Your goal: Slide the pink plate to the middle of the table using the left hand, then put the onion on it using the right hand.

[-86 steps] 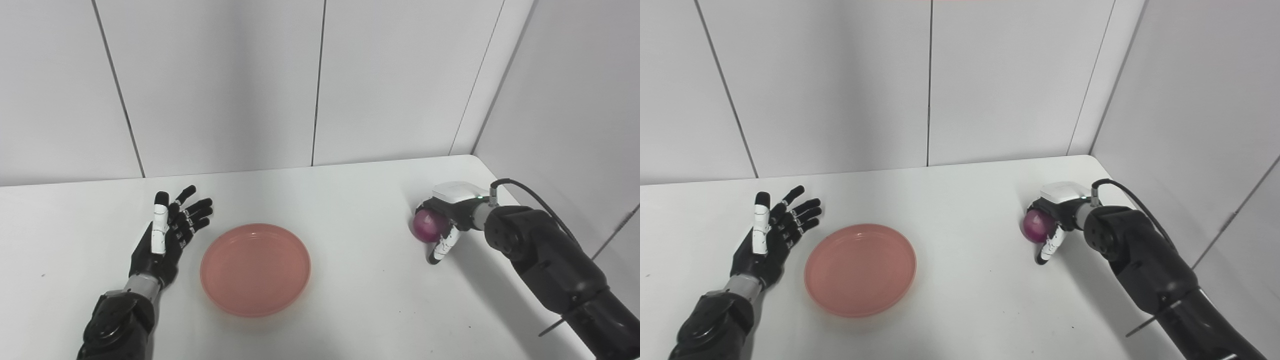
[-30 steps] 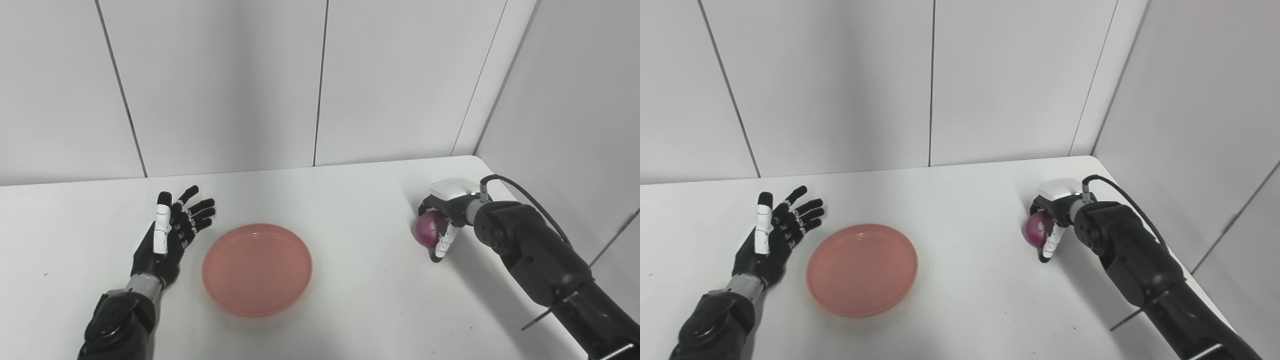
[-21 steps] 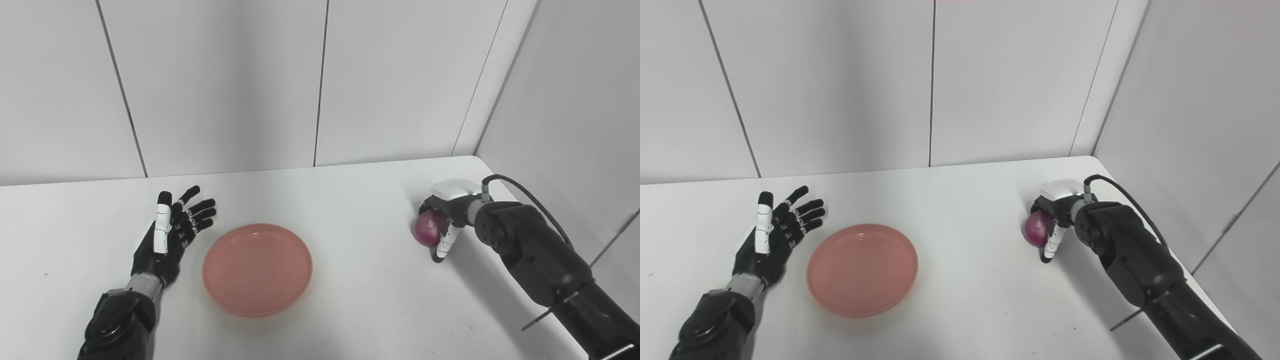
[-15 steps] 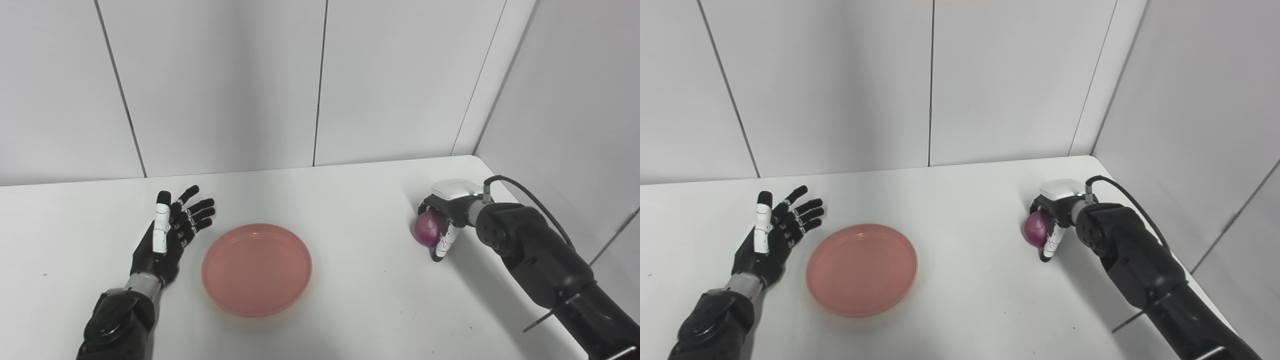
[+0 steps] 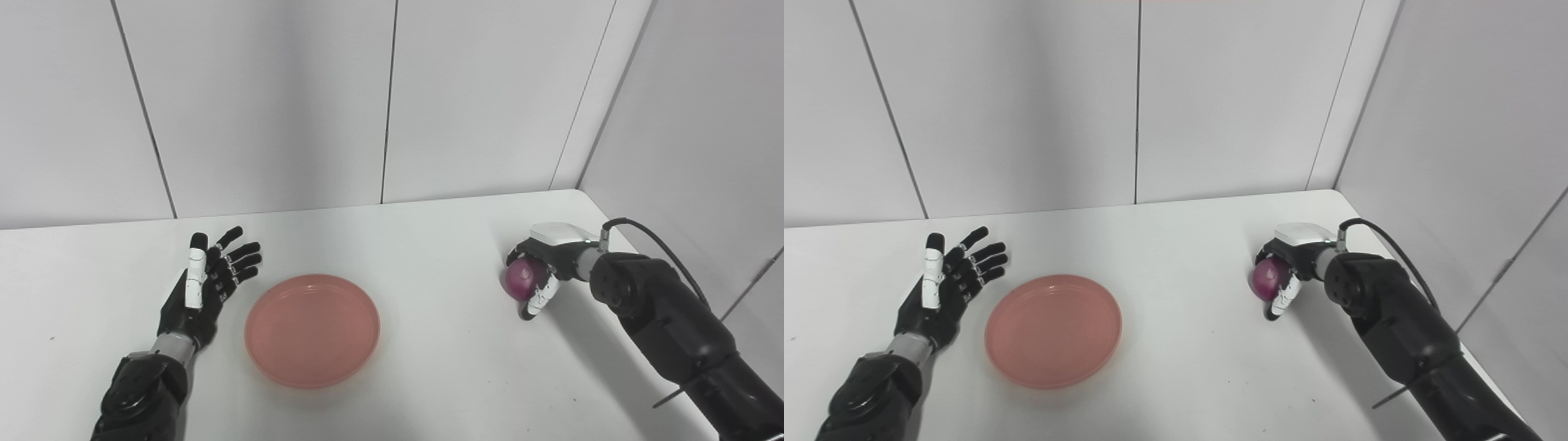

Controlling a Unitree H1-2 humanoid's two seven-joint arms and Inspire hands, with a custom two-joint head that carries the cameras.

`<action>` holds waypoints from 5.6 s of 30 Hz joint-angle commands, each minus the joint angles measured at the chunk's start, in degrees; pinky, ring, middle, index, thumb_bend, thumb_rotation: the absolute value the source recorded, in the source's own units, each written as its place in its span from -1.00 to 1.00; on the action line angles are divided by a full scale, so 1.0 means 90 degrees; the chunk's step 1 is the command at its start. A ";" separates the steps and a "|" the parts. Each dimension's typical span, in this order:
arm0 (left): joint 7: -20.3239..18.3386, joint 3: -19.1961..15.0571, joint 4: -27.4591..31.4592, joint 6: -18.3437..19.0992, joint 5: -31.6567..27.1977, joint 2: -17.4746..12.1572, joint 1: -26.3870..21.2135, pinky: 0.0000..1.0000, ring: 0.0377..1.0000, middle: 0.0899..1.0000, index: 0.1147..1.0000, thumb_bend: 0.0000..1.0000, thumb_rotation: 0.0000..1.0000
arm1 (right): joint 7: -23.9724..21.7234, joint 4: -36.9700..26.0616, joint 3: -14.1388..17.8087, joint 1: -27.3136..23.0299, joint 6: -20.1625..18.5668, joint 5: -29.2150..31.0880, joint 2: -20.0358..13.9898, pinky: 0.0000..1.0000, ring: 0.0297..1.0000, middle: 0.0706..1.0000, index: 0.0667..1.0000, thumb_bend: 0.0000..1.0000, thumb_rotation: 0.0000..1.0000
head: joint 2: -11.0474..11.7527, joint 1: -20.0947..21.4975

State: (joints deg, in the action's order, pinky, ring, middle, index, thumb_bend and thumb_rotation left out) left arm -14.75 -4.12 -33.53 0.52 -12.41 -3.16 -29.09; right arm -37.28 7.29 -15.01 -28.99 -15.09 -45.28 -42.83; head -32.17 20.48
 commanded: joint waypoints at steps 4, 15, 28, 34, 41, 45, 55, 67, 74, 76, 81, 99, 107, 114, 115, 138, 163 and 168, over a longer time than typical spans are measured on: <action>0.0072 0.0044 -0.0451 0.0352 0.0067 -0.0017 0.0291 0.64 0.56 0.49 0.66 0.77 1.00 | -0.0017 -0.0088 -0.0070 -0.0194 0.0060 0.0036 -0.0090 0.04 0.20 0.37 0.49 0.68 -0.56 | -0.0009 -0.0011; 0.0035 0.0059 -0.0438 0.0368 0.0063 -0.0027 0.0306 0.61 0.55 0.50 0.65 0.81 1.00 | -0.0012 0.0053 -0.0178 -0.0182 0.0081 0.0034 -0.0068 0.03 0.16 0.32 0.51 0.63 -0.58 | -0.0030 -0.0026; 0.0044 0.0079 -0.0471 0.0356 0.0066 -0.0033 0.0312 0.61 0.54 0.48 0.64 0.80 1.00 | 0.0163 0.0309 -0.0397 -0.0204 0.0232 0.0004 -0.0202 -0.11 -0.04 0.05 0.28 0.59 -0.50 | -0.0044 -0.0027; 0.0031 0.0092 -0.0492 0.0352 0.0071 -0.0053 0.0311 0.60 0.53 0.48 0.64 0.80 1.00 | 0.0365 0.0375 -0.0404 -0.0175 0.0354 0.0045 -0.0191 -0.20 -0.12 0.00 0.23 0.53 -0.50 | -0.0049 -0.0024; 0.0024 0.0077 -0.0545 0.0342 0.0058 -0.0056 0.0289 0.61 0.53 0.49 0.65 0.80 1.00 | 0.0380 0.0387 -0.0454 -0.0210 0.0387 0.0030 -0.0196 -0.30 -0.19 -0.05 0.18 0.51 -0.56 | -0.0048 -0.0024; 0.0021 0.0078 -0.0565 0.0318 0.0065 -0.0052 0.0292 0.61 0.53 0.49 0.64 0.80 1.00 | 0.0330 0.0356 -0.0447 -0.0199 0.0299 0.0016 -0.0213 -0.31 -0.19 -0.06 0.19 0.52 -0.55 | -0.0054 -0.0017; 0.0026 0.0076 -0.0644 0.0295 0.0070 -0.0052 0.0278 0.60 0.52 0.48 0.63 0.81 1.00 | 0.0159 0.0248 -0.0442 -0.0229 0.0192 0.0007 -0.0251 -0.38 -0.26 -0.09 0.22 0.53 -0.59 | -0.0057 -0.0015; 0.0039 0.0080 -0.0726 0.0219 0.0081 -0.0019 0.0241 0.59 0.53 0.48 0.64 0.81 1.00 | -0.0646 -0.0273 -0.0534 -0.0724 0.0107 -0.0252 -0.0318 -0.24 -0.11 0.04 0.25 0.55 -0.60 | -0.0055 -0.0007; 0.0041 0.0061 -0.0785 0.0185 0.0052 0.0017 0.0228 0.60 0.54 0.49 0.66 0.79 1.00 | -0.0927 -0.0425 -0.0523 -0.0980 0.0114 -0.0303 -0.0278 -0.40 -0.26 -0.05 0.25 0.50 -0.67 | -0.0063 -0.0043; 0.0047 0.0066 -0.0693 0.0240 0.0048 0.0027 0.0255 0.64 0.56 0.51 0.67 0.76 1.00 | -0.0958 -0.0448 -0.0532 -0.1032 0.0121 -0.0320 -0.0265 -0.38 -0.26 -0.05 0.24 0.51 -0.69 | -0.0060 -0.0049; 0.0071 0.0060 -0.0686 0.0205 0.0053 0.0050 0.0275 0.65 0.55 0.51 0.66 0.77 1.00 | -0.1065 -0.0552 -0.0569 -0.1132 0.0144 -0.0417 -0.0241 -0.36 -0.22 -0.04 0.21 0.52 -0.68 | -0.0065 -0.0065; 0.0174 0.0108 -0.0645 0.0190 0.0120 0.0171 0.0257 0.63 0.56 0.51 0.67 0.71 1.00 | -0.1287 -0.0813 -0.0842 -0.1737 0.0412 -0.0474 0.0148 -0.43 -0.29 -0.07 -0.09 0.05 -0.71 | -0.0037 -0.0258; 0.0262 0.0097 -0.0680 0.0140 0.0123 0.0250 0.0253 0.62 0.58 0.52 0.65 0.69 1.00 | -0.1291 -0.0754 -0.1052 -0.2016 0.0656 -0.0467 0.0423 -0.29 -0.16 -0.01 -0.09 0.05 -0.70 | -0.0004 -0.0521; 0.0436 0.0137 -0.0590 0.0161 0.0192 0.0315 0.0282 0.59 0.56 0.49 0.64 0.67 1.00 | -0.1179 -0.0634 -0.1106 -0.2114 0.0773 -0.0398 0.0740 -0.32 -0.23 -0.16 -0.04 0.05 -0.87 | 0.0022 -0.0835; 0.0459 0.0145 -0.0608 0.0154 0.0198 0.0330 0.0277 0.59 0.55 0.49 0.64 0.66 1.00 | -0.1184 -0.0648 -0.1128 -0.2132 0.0779 -0.0394 0.0812 -0.35 -0.25 -0.20 -0.02 0.05 -0.94 | 0.0039 -0.0962; 0.0623 0.0242 -0.1305 -0.0347 0.0308 0.0621 0.0071 0.60 0.53 0.48 0.64 0.69 1.00 | -0.1209 -0.0734 -0.1465 -0.2686 0.0955 -0.0267 0.1933 -0.39 -0.29 -0.18 -0.03 0.05 -0.98 | 0.0141 -0.2195; 0.0721 0.0251 -0.1622 -0.0561 0.0366 0.0784 -0.0040 0.62 0.53 0.46 0.63 0.65 1.00 | -0.0515 -0.1448 -0.1724 -0.2243 0.1581 -0.0485 0.2486 -0.16 -0.02 0.14 -0.08 0.04 -0.72 | 0.0134 -0.2723; 0.0724 0.0261 -0.1552 -0.0518 0.0372 0.0796 -0.0002 0.63 0.54 0.47 0.64 0.65 1.00 | -0.0384 -0.1294 -0.1836 -0.2125 0.1727 -0.0667 0.2561 -0.17 -0.02 0.11 -0.09 0.04 -0.74 | 0.0105 -0.2759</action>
State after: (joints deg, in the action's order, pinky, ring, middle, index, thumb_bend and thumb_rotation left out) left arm -9.06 -2.24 -43.49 -8.95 -9.66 2.77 -33.28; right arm -43.56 -4.23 -32.04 -46.66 -1.71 -50.66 -20.00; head -31.20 -4.31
